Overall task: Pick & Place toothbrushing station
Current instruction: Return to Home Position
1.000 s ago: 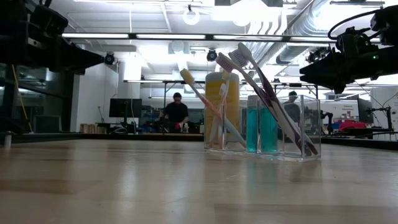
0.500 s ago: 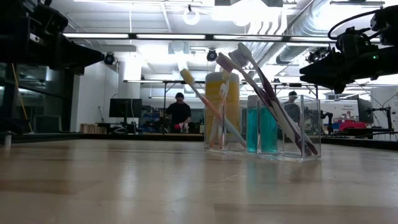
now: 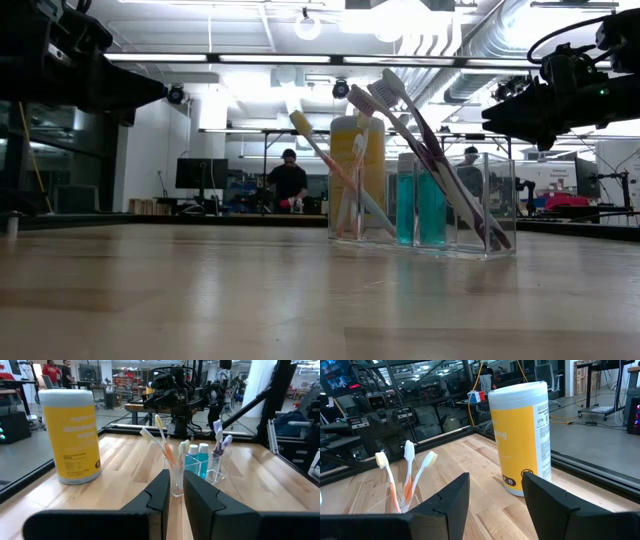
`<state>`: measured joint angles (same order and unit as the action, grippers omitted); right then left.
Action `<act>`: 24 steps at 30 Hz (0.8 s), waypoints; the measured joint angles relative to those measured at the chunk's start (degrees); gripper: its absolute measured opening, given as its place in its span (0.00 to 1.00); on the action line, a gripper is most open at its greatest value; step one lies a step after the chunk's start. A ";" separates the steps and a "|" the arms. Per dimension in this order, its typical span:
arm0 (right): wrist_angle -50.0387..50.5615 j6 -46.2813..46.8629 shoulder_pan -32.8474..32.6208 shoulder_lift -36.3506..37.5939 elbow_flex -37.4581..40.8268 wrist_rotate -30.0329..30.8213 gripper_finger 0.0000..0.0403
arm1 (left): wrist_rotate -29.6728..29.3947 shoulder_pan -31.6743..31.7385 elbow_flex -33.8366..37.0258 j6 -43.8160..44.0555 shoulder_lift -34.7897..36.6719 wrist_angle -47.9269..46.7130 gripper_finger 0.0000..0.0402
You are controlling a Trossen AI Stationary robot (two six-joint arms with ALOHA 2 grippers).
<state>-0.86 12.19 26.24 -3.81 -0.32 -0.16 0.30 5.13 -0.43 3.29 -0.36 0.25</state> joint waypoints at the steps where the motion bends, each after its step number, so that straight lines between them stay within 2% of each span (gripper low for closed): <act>1: 0.00 0.00 0.00 0.02 -0.02 0.00 0.43 | 0.00 0.00 0.00 0.09 0.00 0.00 0.12; 24: 0.00 0.00 0.00 0.01 -0.01 0.00 0.43 | -0.20 0.00 0.00 0.63 -0.52 0.22 0.12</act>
<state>-0.86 12.19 26.24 -3.80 -0.33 -0.16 0.10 5.13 -0.43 3.92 -0.89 0.47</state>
